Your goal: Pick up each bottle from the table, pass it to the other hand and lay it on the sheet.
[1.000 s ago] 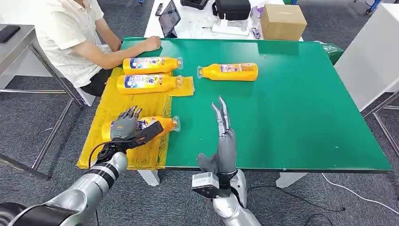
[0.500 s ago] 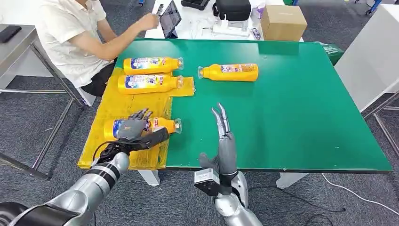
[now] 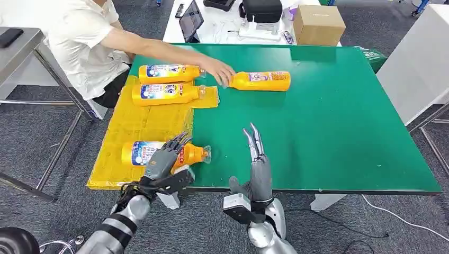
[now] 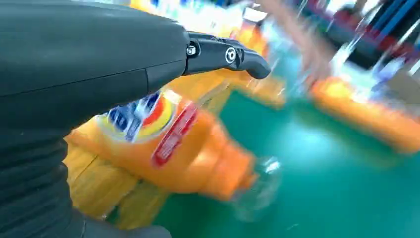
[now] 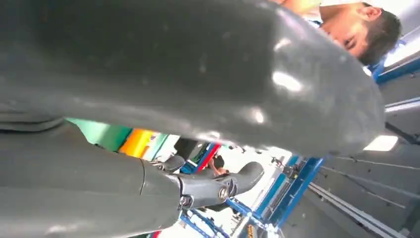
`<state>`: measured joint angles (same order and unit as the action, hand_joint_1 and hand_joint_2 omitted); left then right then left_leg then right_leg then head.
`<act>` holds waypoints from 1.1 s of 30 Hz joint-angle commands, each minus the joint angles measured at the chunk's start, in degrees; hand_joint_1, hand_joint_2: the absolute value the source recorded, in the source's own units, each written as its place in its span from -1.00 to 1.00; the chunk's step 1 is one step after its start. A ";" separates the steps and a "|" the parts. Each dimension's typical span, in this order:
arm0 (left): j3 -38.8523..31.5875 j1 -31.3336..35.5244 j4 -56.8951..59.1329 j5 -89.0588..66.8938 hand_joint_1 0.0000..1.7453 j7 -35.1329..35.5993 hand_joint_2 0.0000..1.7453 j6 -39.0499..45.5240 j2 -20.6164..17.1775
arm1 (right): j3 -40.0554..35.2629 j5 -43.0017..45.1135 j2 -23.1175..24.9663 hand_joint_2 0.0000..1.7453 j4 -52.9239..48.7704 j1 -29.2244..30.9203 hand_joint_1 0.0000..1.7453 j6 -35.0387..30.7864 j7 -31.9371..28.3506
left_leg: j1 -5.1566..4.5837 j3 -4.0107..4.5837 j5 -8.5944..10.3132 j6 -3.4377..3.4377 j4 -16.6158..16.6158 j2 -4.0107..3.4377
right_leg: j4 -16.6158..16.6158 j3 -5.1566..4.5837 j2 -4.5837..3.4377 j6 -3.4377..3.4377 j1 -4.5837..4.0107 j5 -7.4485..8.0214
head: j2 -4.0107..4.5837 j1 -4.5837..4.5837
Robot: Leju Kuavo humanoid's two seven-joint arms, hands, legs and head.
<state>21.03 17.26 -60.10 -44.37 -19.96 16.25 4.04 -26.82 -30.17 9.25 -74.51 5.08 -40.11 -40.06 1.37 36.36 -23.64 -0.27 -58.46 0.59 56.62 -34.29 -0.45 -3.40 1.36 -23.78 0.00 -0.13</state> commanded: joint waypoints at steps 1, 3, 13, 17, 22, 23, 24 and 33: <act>6.23 -7.65 -17.54 2.74 -1.00 -1.02 1.00 9.48 -1.01 | 7.11 -3.58 0.94 -1.00 -6.86 -1.94 -1.00 0.11 0.06 | -0.02 -0.18 -0.14 0.12 -0.03 0.01 | 0.00 0.21 0.10 0.14 -0.03 -0.15 | 0.00 -0.04; 6.23 -7.65 -17.54 2.74 -1.00 -1.02 1.00 9.48 -1.01 | 7.11 -3.58 0.94 -1.00 -6.86 -1.94 -1.00 0.11 0.06 | -0.01 -0.18 -0.12 0.11 -0.02 -0.06 | 0.00 0.18 0.03 0.16 -0.04 -0.11 | 0.00 0.00; 2.54 -11.40 -21.32 19.13 -1.00 -5.89 1.00 9.67 0.69 | 15.40 -20.85 -2.15 1.00 9.68 1.88 -1.00 0.11 0.06 | 0.01 -0.22 -0.03 0.08 0.10 -0.06 | -0.17 0.23 0.01 0.07 -0.04 0.01 | 0.00 -0.02; 0.83 -13.20 -22.60 26.33 -1.00 -7.34 1.00 6.78 1.64 | 24.82 -40.79 -5.20 1.00 17.11 6.08 -1.00 0.11 8.25 | 0.01 -0.21 -0.03 0.11 0.09 0.05 | -0.17 0.28 0.10 0.09 -0.04 -0.01 | 0.00 -0.04; -4.17 -15.70 -28.29 46.45 -1.00 -9.04 1.00 4.95 4.43 | 24.96 -45.69 -10.95 1.00 25.19 11.85 -1.00 0.11 14.32 | -0.04 -0.20 -0.06 0.16 0.04 0.02 | -0.14 0.31 0.11 0.10 -0.02 -0.02 | 0.00 -0.04; -4.42 -15.78 -28.59 47.72 -1.00 -8.56 1.00 5.69 4.28 | 24.16 -46.02 -11.64 1.00 26.15 12.47 -1.00 0.11 14.86 | -0.06 -0.10 -0.03 0.12 0.02 -0.03 | -0.11 0.14 0.03 0.06 0.01 0.02 | 0.00 0.04; -4.53 -15.83 -28.39 50.27 -1.00 -6.87 1.00 5.49 4.00 | 23.42 -45.89 -12.17 1.00 28.07 13.45 -1.00 0.11 15.54 | -0.07 -0.21 -0.06 0.17 0.04 -0.02 | -0.14 0.28 0.07 0.10 0.00 0.00 | 0.00 -0.09; -3.10 -15.04 -24.76 50.72 -1.00 -6.82 1.00 6.09 3.58 | 18.57 -46.64 -12.68 1.00 36.91 17.98 -1.00 0.11 19.09 | -0.03 -0.19 -0.07 0.10 0.05 -0.16 | -0.11 0.19 -0.09 0.09 -0.03 0.02 | 0.00 0.00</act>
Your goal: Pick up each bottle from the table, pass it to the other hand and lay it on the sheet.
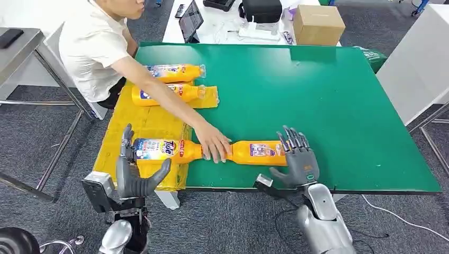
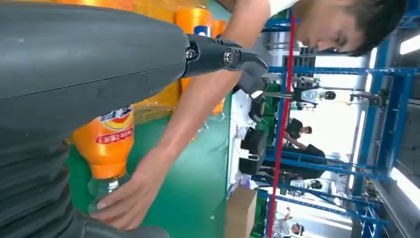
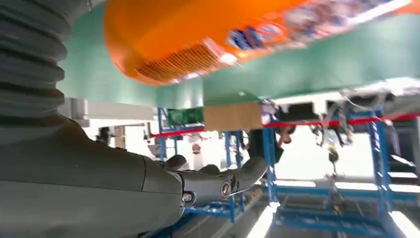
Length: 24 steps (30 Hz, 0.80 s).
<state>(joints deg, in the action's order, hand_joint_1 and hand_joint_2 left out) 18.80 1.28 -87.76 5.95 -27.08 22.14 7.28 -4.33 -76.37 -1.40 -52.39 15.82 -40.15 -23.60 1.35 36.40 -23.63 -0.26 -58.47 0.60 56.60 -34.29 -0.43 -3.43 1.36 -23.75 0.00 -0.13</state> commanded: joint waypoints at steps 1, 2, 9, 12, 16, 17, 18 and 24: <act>-0.86 0.93 2.90 0.40 -1.00 0.30 1.00 0.19 0.34 | -3.92 -0.44 -2.04 1.00 14.79 7.23 -1.00 0.15 2.63 | -0.02 -0.35 -0.12 0.12 0.07 -0.19 | -0.11 0.32 -0.09 0.16 -0.04 -0.05 | 0.00 0.00; -0.49 1.07 2.81 0.34 -1.00 0.30 1.00 0.16 0.32 | -5.15 -0.65 -2.15 1.00 17.20 8.56 -1.00 0.15 3.54 | -0.01 -0.24 -0.08 0.10 0.05 -0.15 | -0.08 0.21 -0.07 0.11 -0.03 -0.03 | 0.00 0.02; 0.33 1.90 3.77 0.10 -1.00 0.87 1.00 0.38 0.49 | -11.11 -0.07 -2.99 1.00 23.59 13.54 -1.00 4.28 6.42 | -0.02 -0.23 -0.06 0.11 0.04 -0.13 | -0.05 0.21 -0.03 0.16 -0.03 -0.03 | 0.00 0.00; 0.45 1.87 3.92 0.11 -1.00 0.87 1.00 0.39 0.60 | -12.65 -0.38 -3.39 1.00 24.33 14.53 -1.00 5.54 7.18 | -0.04 -0.16 -0.04 0.08 0.04 -0.09 | -0.03 0.13 -0.02 0.11 0.00 -0.02 | 0.00 0.00; 0.45 1.87 3.92 0.11 -1.00 0.87 1.00 0.39 0.60 | -12.65 -0.38 -3.39 1.00 24.33 14.53 -1.00 5.54 7.18 | -0.02 -0.23 -0.05 0.08 0.05 -0.06 | -0.05 0.20 0.03 0.14 -0.02 -0.04 | 0.00 0.00; 0.45 1.87 3.92 0.11 -1.00 0.87 1.00 0.39 0.60 | -12.65 -0.38 -3.39 1.00 24.33 14.53 -1.00 5.54 7.18 | -0.02 -0.32 -0.07 0.11 0.06 -0.03 | -0.08 0.30 0.08 0.18 -0.04 -0.07 | 0.00 0.00; 0.41 1.82 3.89 0.14 -1.00 0.92 1.00 0.43 0.60 | -13.02 -0.29 -3.40 1.00 24.53 14.61 -1.00 5.94 7.29 | -0.02 -0.23 -0.05 0.08 0.04 -0.02 | -0.05 0.21 0.06 0.13 -0.02 -0.05 | 0.00 0.00; 0.89 1.59 3.73 0.15 -1.00 2.46 1.00 -0.01 0.37 | -16.44 4.65 -4.26 1.00 24.44 17.24 -1.00 16.19 8.88 | -0.02 -0.22 -0.05 0.09 0.02 -0.10 | -0.03 0.18 -0.01 0.13 -0.01 -0.03 | 0.00 0.00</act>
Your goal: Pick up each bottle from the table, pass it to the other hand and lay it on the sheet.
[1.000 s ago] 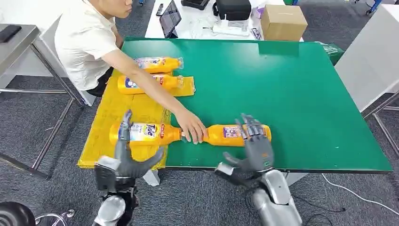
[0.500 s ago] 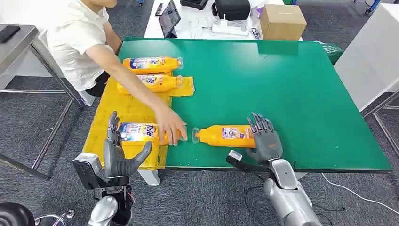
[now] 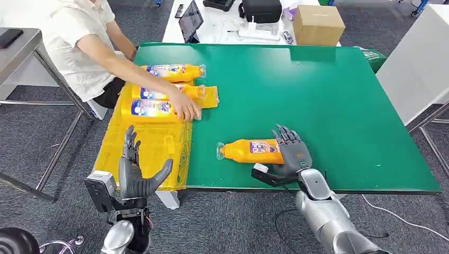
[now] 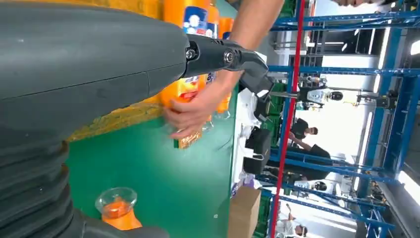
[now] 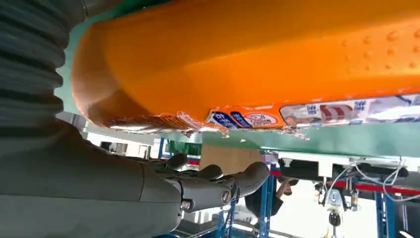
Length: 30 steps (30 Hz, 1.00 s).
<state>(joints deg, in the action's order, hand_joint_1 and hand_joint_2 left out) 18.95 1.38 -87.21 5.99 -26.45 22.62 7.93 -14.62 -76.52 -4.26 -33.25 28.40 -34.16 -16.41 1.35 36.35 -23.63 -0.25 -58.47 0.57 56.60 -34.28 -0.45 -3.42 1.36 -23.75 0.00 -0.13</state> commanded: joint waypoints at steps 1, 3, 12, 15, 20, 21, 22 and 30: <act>1.08 1.50 3.12 -0.01 -1.00 2.48 1.00 -1.00 -0.56 | -6.68 6.04 -1.63 1.00 4.79 4.94 -1.00 11.79 1.87 | -0.02 -0.29 -0.07 0.12 0.05 -0.07 | -0.07 0.28 0.04 0.18 -0.04 -0.06 | 0.00 0.00; 1.39 1.24 2.25 -0.49 -1.00 3.46 1.00 -1.84 -1.03 | -8.70 8.19 -2.64 1.00 3.65 6.43 -1.00 17.30 1.98 | -0.02 -0.24 -0.05 0.11 0.04 -0.09 | -0.05 0.23 0.01 0.17 -0.03 -0.03 | 0.00 0.00; 2.09 1.75 2.63 -1.13 -1.00 5.69 1.00 -4.76 -1.30 | -13.21 23.26 -6.86 1.00 -5.33 7.66 -1.00 34.42 -0.16 | -0.05 -0.23 0.02 0.11 0.02 -0.02 | 0.00 0.23 0.05 0.13 0.01 0.00 | 0.00 0.00; 2.84 2.35 3.47 -2.14 -1.00 5.53 1.00 -5.26 -1.73 | -16.06 27.57 -8.58 1.00 -6.31 8.16 -1.00 36.67 0.67 | -0.03 -0.32 -0.01 0.14 0.04 -0.02 | -0.05 0.34 0.08 0.16 -0.02 -0.02 | 0.00 0.00; 2.74 2.34 3.48 -2.20 -1.00 5.53 1.00 -5.24 -1.60 | -16.38 27.96 -8.74 1.00 -6.30 8.24 -1.00 36.75 0.71 | -0.05 -0.26 0.02 0.11 0.03 0.02 | -0.02 0.28 0.08 0.12 0.01 -0.01 | 0.00 0.00; 2.85 2.36 3.36 -2.43 -1.00 5.59 1.00 -5.46 -1.69 | -16.48 28.96 -8.74 1.00 -5.93 8.23 -1.00 37.10 0.94 | -0.03 -0.31 -0.01 0.13 0.04 -0.05 | -0.04 0.33 0.04 0.18 -0.02 -0.01 | 0.00 0.02; 2.88 2.38 3.35 -2.52 -1.00 5.65 1.00 -5.71 -1.72 | -17.17 29.57 -8.96 1.00 -5.70 8.40 -1.00 37.84 1.00 | -0.03 -0.23 0.01 0.10 0.03 -0.05 | -0.03 0.25 0.02 0.13 -0.02 0.01 | 0.00 0.00; 2.60 3.44 4.30 -2.26 -1.00 6.44 1.00 -6.76 -1.64 | -20.42 31.76 -10.02 1.00 -4.26 8.52 -0.22 38.45 -0.11 | -0.03 -0.43 -0.04 0.19 0.09 -0.07 | -0.13 0.46 0.07 0.23 -0.05 -0.03 | 0.00 0.00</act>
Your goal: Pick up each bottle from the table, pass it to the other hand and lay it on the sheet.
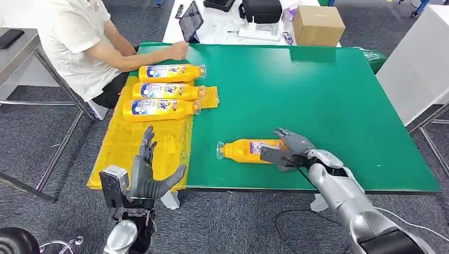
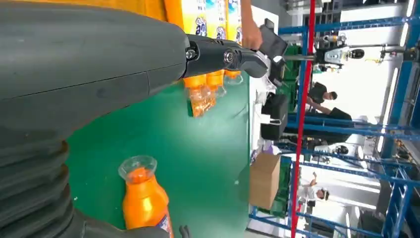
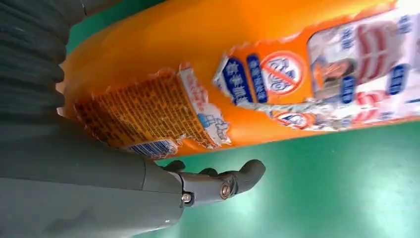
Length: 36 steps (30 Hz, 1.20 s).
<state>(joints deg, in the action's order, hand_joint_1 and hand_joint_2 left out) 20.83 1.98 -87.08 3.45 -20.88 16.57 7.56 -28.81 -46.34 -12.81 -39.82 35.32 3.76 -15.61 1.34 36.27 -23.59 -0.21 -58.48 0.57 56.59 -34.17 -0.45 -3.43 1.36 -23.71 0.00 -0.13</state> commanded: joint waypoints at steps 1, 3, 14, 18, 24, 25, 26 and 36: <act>0.70 2.91 4.21 0.27 -1.00 0.87 1.00 -0.71 -1.24 | -6.25 1.73 -1.35 1.00 2.33 1.29 0.54 0.31 -1.03 | -0.02 -0.39 -0.10 0.16 0.11 -0.15 | -0.13 0.37 0.01 0.27 -0.06 -0.06 | 0.00 0.00; 0.69 2.96 4.27 0.27 -1.00 0.87 1.00 -0.70 -1.20 | -6.29 1.81 -1.31 1.00 2.38 0.98 0.54 -0.01 -1.12 | -0.02 -0.17 -0.02 0.08 0.06 0.01 | -0.06 0.19 0.10 0.13 -0.02 -0.04 | 0.00 0.00; 0.67 3.92 5.46 -0.91 -1.00 -0.08 1.00 0.50 -0.81 | -8.13 1.02 0.23 1.00 6.07 0.70 1.00 -3.93 -1.93 | 0.03 -0.28 -0.05 0.08 0.10 0.00 | -0.13 0.30 0.09 0.18 -0.07 -0.05 | 0.00 0.00; 0.87 3.91 5.43 -1.23 -1.00 -0.14 1.00 0.66 -0.77 | -7.62 2.01 1.28 1.00 6.68 0.34 1.00 -5.58 -2.49 | 0.01 -0.24 -0.04 0.06 0.08 -0.04 | -0.09 0.23 0.04 0.15 -0.05 -0.04 | 0.00 0.00; -0.04 3.18 5.65 -0.36 -1.00 0.13 1.00 1.04 -0.28 | -1.99 7.91 3.24 1.00 2.32 -3.92 1.00 -8.41 -5.16 | 0.02 -0.35 -0.04 0.09 0.14 -0.04 | -0.15 0.33 0.08 0.21 -0.07 -0.04 | 0.00 -0.02; -0.20 3.02 5.68 0.21 -1.00 0.13 1.00 0.91 -0.18 | -1.41 8.71 3.40 1.00 1.92 -4.37 1.00 -8.14 -5.58 | 0.03 -0.22 -0.03 0.04 0.07 -0.06 | -0.09 0.19 0.01 0.12 -0.06 -0.02 | 0.00 0.00; -0.19 2.91 5.78 0.36 -1.00 0.06 1.00 0.82 -0.23 | -1.48 8.68 3.41 1.00 1.70 -4.62 1.00 -8.06 -5.53 | 0.03 -0.32 -0.05 0.07 0.13 -0.04 | -0.15 0.30 0.06 0.17 -0.07 -0.04 | 0.00 -0.02; 1.47 -1.59 11.06 12.10 -1.00 2.88 1.00 -2.51 0.61 | 9.67 21.25 7.87 1.00 -15.19 -14.76 1.00 -8.42 -11.36 | -0.01 -0.41 -0.12 0.05 0.18 -0.11 | -0.15 0.34 -0.01 0.19 -0.04 -0.10 | 0.00 0.02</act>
<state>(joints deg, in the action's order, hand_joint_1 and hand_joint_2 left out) 20.74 2.25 -83.32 11.61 -18.42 15.49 8.09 -26.97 -28.76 -9.11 -44.53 27.10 -5.35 -25.82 1.35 36.26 -23.61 -0.23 -58.48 0.56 56.59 -34.17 -0.46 -3.43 1.35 -23.72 0.00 -0.11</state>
